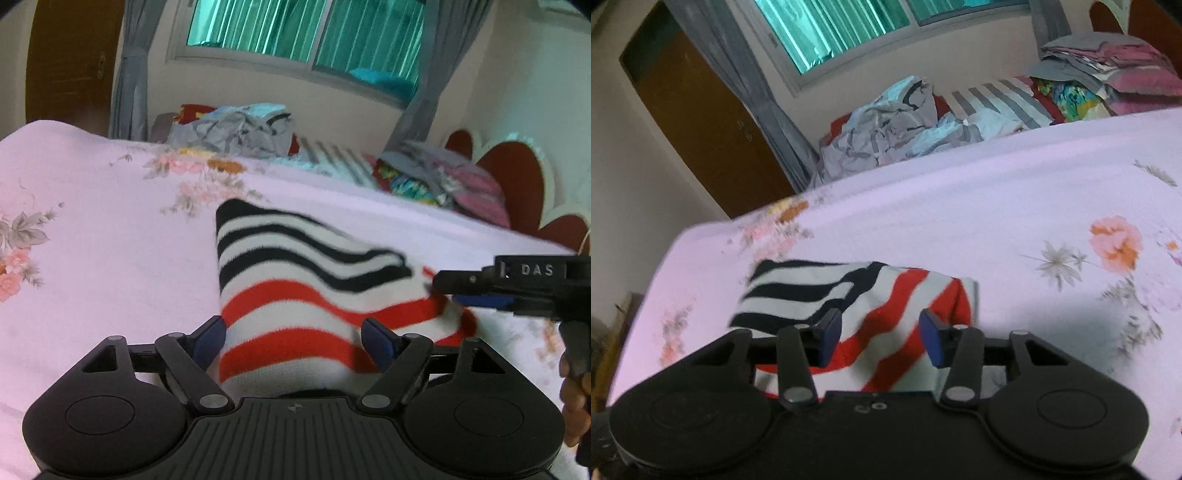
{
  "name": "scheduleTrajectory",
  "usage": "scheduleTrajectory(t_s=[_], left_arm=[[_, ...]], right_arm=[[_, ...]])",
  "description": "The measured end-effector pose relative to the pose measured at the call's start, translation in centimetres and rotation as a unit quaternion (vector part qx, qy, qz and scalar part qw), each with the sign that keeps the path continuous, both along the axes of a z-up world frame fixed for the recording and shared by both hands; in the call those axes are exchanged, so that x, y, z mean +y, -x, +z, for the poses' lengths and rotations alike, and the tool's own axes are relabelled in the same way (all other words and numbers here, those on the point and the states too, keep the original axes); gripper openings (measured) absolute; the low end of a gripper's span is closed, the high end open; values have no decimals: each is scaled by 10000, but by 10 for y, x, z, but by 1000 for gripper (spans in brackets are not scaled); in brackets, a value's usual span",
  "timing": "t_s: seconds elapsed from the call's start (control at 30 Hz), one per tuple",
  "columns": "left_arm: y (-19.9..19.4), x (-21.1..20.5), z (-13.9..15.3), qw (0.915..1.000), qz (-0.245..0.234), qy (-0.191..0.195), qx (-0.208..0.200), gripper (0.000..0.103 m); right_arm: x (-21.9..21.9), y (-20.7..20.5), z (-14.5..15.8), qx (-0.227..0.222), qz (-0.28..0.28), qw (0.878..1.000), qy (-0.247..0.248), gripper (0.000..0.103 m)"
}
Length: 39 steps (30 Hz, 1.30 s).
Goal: Fold small clothes
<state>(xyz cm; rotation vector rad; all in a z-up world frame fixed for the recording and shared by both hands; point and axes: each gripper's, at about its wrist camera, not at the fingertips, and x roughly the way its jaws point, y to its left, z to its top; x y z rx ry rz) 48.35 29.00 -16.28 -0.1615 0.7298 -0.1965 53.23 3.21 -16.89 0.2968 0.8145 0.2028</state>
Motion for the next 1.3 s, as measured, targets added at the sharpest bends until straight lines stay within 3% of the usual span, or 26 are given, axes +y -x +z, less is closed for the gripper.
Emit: scheduleTrajectory(t_s=[0.17,0.4,0.67,0.83,0.93,1.03,1.1,1.2,1.3], left_arm=[[-11,8,-20,9979,173,435,455,80],[13,6,-1,9995,70,207,239,81],[62,12,4,9993,-120,150,330,81],[72,13,-14,9982,-82,261,537,81],[75,16,-18,9973,-44,378,624,81],[82,16,-10,9975,-76,319,628,81],[90,16,-8,9981,-173,188,561,82],[93,20,-16,9970,-126,256,723,82],[92,20,-17,9966,-87,326,748,82]], right_arm=[[13,-14,-19,-24,57,9964,846,39],[12,2,-1,-139,60,9973,724,40],[9,84,26,-371,338,9972,560,40],[4,116,5,-109,-63,9960,884,39],[-6,117,-10,89,-261,9976,634,42],[-3,125,2,9,-342,9979,543,38],[2,137,9,-166,-295,9965,766,38],[1,139,-10,196,-378,9947,931,37],[-7,141,-26,344,-650,9944,755,42]])
